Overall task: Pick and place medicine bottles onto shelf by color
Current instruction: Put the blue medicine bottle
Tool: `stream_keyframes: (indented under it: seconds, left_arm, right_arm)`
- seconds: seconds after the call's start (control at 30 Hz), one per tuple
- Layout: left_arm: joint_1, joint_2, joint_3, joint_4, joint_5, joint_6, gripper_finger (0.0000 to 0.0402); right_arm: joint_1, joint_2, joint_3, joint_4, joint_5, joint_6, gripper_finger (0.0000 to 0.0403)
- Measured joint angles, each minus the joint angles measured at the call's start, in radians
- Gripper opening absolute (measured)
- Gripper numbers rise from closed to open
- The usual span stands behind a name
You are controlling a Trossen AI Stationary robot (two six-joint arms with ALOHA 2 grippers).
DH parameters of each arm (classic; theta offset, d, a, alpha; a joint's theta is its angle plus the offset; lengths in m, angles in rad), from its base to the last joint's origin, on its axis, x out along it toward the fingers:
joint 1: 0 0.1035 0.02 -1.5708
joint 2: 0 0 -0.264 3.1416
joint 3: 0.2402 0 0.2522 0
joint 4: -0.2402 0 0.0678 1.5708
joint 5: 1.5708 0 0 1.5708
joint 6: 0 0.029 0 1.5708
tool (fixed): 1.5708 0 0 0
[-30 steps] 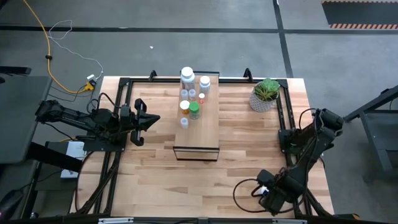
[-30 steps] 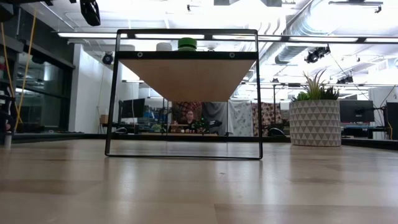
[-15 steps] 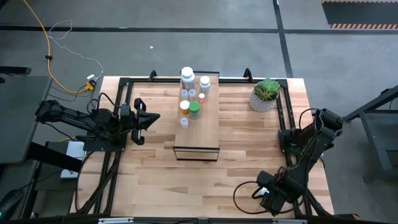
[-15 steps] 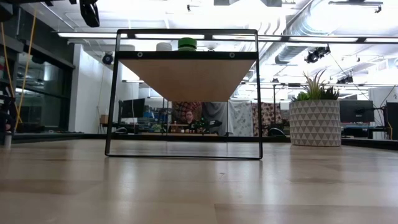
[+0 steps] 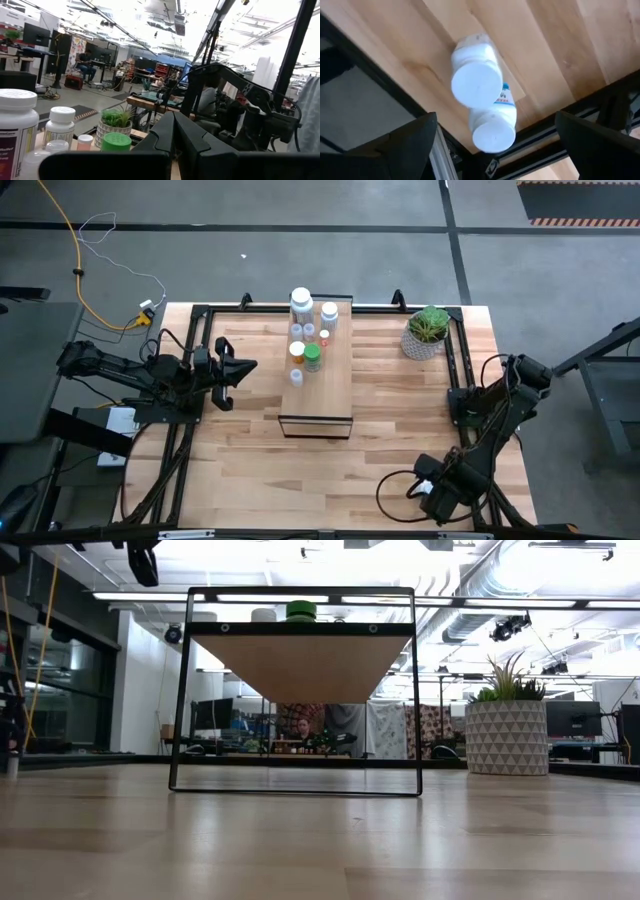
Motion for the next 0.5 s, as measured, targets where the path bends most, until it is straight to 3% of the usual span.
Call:
stream_keyframes:
  seconds: [0.2,0.5]
  left_arm:
    - [0.000,0.000,0.000,0.000,-0.003,-0.001,0.0000]
    - [0.000,0.000,0.000,0.000,-0.005,-0.004,0.0000]
  right_arm:
    - [0.000,0.001,-0.016,0.065,0.014,-0.079,0.0395]
    - [-0.016,0.006,-0.163,0.228,-0.012,-0.122,0.0394]
